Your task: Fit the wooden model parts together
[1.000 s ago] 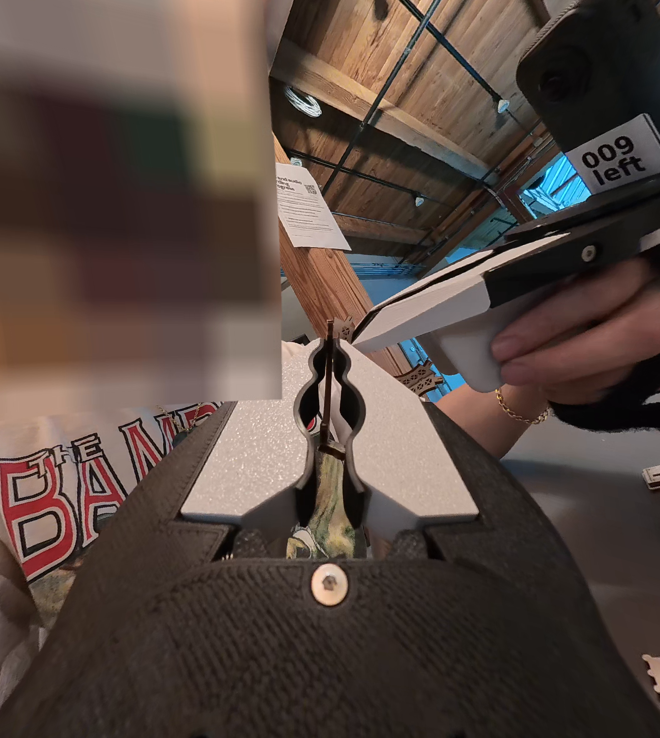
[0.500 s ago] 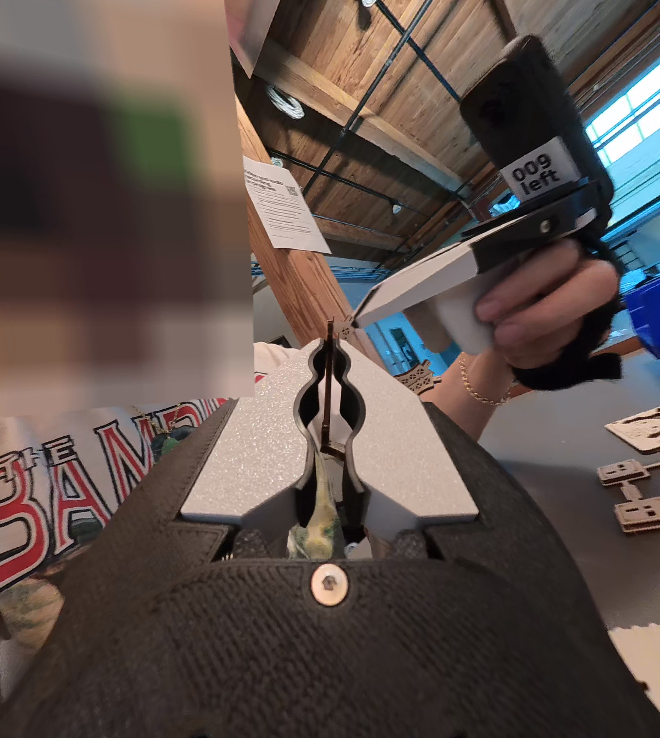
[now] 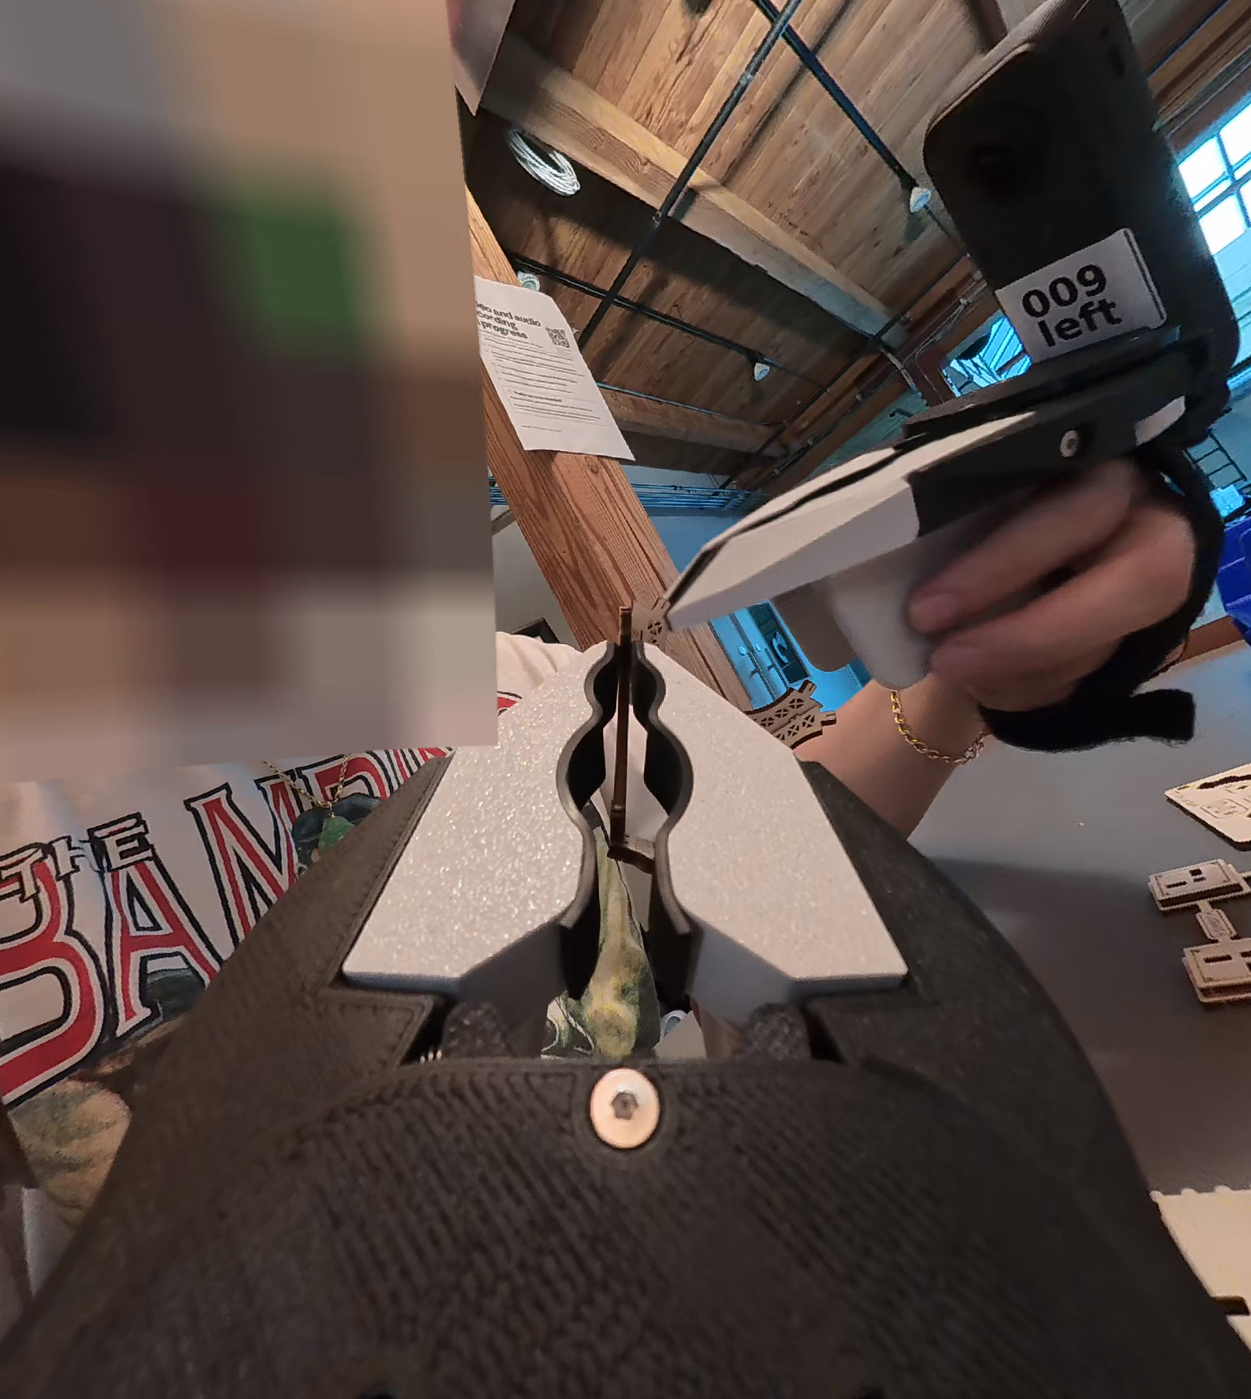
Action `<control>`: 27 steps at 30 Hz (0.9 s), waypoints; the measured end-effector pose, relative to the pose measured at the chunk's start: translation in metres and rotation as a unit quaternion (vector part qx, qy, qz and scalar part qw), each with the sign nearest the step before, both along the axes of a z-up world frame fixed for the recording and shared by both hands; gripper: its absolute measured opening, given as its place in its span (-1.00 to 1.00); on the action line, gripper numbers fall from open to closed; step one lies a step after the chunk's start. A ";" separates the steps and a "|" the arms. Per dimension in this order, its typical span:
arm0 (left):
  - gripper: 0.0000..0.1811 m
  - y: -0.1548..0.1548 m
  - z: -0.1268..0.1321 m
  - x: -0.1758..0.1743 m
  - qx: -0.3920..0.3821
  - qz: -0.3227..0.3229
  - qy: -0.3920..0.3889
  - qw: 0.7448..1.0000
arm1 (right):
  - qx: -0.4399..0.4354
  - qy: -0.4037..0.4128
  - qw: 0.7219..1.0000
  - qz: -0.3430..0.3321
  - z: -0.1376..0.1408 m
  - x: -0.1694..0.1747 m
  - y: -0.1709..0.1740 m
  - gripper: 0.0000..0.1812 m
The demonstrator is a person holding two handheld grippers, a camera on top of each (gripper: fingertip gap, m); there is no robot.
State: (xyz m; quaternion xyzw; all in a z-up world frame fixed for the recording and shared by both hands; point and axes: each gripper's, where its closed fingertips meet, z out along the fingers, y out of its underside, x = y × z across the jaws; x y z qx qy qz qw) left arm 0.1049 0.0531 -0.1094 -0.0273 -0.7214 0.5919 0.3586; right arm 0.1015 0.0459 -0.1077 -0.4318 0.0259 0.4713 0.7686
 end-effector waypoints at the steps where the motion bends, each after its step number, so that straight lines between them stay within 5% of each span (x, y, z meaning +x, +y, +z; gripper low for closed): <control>1: -0.97 0.000 0.000 0.000 0.001 -0.001 0.002 1.000 | 0.001 -0.001 1.000 0.000 0.000 0.000 0.000 -0.99; 27: -1.00 -0.003 -0.001 -0.011 -0.021 -0.043 -0.002 0.999 | 0.000 0.000 1.000 0.025 -0.001 -0.006 0.000 -0.99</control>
